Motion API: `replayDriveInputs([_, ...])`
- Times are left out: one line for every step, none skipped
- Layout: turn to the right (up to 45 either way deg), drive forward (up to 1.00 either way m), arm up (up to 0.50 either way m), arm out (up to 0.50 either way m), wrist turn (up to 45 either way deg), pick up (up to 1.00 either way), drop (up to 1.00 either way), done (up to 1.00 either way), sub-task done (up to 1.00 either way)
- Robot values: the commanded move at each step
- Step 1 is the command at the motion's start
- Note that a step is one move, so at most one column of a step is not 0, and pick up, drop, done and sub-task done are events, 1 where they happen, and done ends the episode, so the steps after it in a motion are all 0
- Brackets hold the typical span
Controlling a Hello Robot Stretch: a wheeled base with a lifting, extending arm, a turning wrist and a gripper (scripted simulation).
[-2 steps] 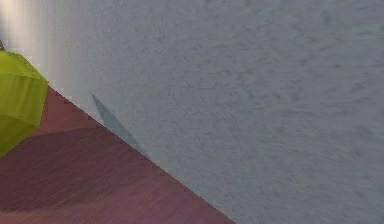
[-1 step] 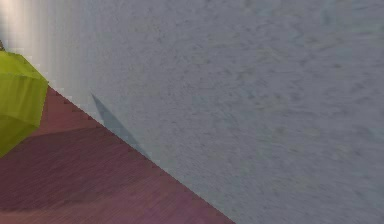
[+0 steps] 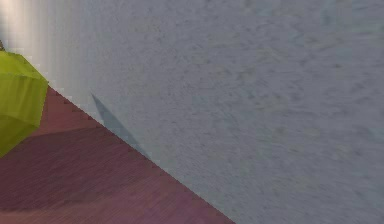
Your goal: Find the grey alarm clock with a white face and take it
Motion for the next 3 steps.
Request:
replayDriveInputs([0.0,0.00,0.00,0.00,0.0,1.00,0.00,0.00,0.00])
replayDriveInputs([0.0,0.00,0.10,0.00,0.0,0.00,0.00,0.00,0.00])
replayDriveInputs([0.0,0.00,0.00,0.00,0.0,0.00,0.00,1.00,0.00])
